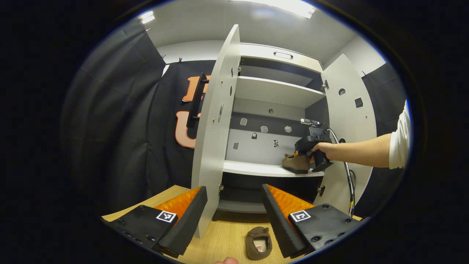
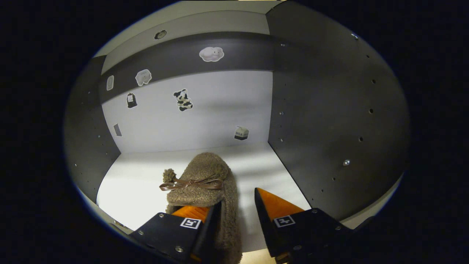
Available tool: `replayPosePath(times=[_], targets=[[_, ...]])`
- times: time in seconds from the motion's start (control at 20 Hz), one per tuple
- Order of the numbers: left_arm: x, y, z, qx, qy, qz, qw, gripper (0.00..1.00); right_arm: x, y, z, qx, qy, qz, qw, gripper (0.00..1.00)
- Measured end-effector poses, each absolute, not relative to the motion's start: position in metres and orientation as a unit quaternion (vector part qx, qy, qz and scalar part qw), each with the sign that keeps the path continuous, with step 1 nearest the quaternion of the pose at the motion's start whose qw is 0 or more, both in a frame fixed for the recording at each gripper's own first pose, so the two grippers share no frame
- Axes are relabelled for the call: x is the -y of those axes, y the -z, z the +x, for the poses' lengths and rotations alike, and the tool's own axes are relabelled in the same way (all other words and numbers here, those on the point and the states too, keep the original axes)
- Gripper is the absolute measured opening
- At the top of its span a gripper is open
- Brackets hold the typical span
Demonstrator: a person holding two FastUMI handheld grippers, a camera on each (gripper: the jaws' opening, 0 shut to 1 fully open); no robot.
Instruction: Grab one shoe with the right hand and put it into the shoe cabinet, grab the other shoe with the left hand and put it into the shoe cabinet; then close the right door with the right hand and the left door with the left hand.
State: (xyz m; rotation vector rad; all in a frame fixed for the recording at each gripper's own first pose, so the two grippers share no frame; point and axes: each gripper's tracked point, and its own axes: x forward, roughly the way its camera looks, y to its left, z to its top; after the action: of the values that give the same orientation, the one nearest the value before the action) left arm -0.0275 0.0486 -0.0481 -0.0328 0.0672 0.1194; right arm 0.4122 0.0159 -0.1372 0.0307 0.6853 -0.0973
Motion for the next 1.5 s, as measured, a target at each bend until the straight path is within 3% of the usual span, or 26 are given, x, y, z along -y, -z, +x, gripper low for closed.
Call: replayPosePath(times=[0.05,0.15,0.45,1.05,1.5], targets=[[-0.048,0.047,-0.028,-0.032,-0.059,-0.017,0.998,0.96,-0.016,0.131,0.408,-0.33,0.042,0.009,0.943,0.64],[-0.047,0.045,-0.029,-0.03,-0.058,-0.015,0.998,0.96,-0.019,0.116,0.398,-0.315,0.029,-0.002,0.949,0.73],[-0.039,0.046,-0.029,-0.035,-0.04,-0.021,0.998,0.96,-0.034,0.046,0.358,-0.246,-0.011,-0.003,0.969,0.91],[-0.012,0.059,-0.024,-0.06,-0.007,-0.031,0.998,0.96,-0.03,-0.059,0.222,-0.101,-0.058,0.007,0.993,0.92],[-0.001,0.101,-0.029,-0.111,-0.002,-0.023,0.994,0.96,-0.022,-0.008,0.123,-0.068,-0.06,-0.001,0.996,0.92]])
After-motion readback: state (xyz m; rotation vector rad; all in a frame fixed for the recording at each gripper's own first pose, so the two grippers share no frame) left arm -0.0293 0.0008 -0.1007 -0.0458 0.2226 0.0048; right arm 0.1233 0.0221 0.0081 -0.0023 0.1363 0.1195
